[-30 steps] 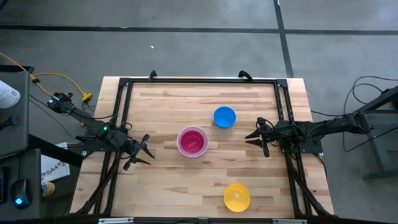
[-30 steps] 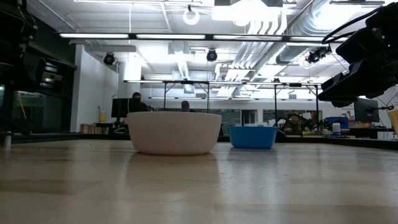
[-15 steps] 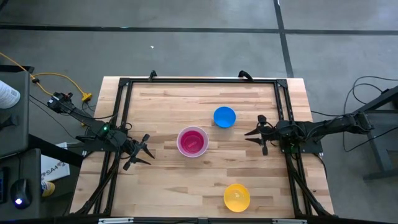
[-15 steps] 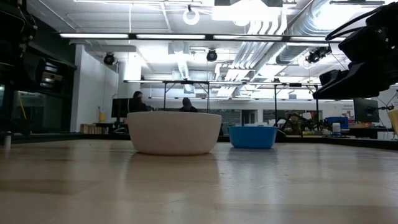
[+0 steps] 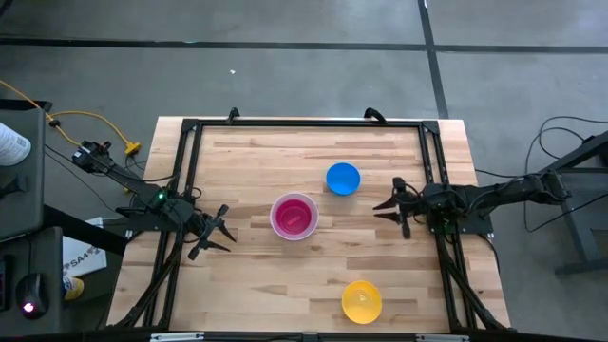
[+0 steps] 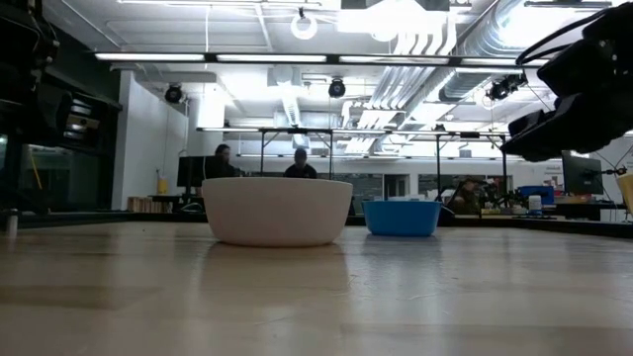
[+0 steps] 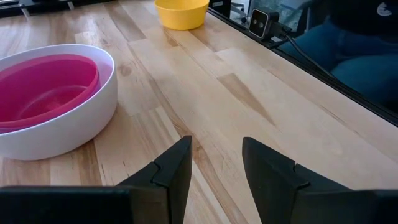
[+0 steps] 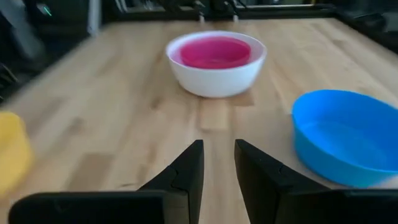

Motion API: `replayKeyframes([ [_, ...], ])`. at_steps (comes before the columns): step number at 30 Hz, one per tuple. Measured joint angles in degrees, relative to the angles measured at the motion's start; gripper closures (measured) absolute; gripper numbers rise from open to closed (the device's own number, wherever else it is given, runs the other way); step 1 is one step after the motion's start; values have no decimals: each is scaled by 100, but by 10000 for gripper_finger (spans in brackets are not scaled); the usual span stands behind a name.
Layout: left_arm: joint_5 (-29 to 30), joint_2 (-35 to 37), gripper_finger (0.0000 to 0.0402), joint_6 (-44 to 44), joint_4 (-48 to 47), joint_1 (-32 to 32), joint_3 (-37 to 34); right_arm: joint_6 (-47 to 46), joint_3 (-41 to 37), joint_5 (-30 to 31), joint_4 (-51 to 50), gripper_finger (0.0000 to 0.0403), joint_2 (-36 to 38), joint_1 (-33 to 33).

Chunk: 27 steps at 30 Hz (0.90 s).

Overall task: Nest bowls inside each other
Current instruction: Stack the blue bowl into the pink bowl

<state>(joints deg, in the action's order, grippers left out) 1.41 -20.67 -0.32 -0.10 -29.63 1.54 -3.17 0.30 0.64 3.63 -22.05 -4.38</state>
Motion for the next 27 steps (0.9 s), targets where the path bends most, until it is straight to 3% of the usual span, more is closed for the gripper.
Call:
replayKeyframes([
  [6, 0, 0, 261, 0, 0, 0, 0, -785, 0, -417, 355, 319, -2, -2],
  [14, 2, 1, 261, 1, 0, 0, 0, -1621, 0, -31, 937, 319, -1, 1],
  [20, 4, 0, 261, 0, 0, 0, 0, -1613, 141, 94, 919, 319, -313, 4],
  [27, 16, 0, 261, 2, 0, 0, 0, -1049, 1026, 378, 1171, 319, -1247, 4],
])
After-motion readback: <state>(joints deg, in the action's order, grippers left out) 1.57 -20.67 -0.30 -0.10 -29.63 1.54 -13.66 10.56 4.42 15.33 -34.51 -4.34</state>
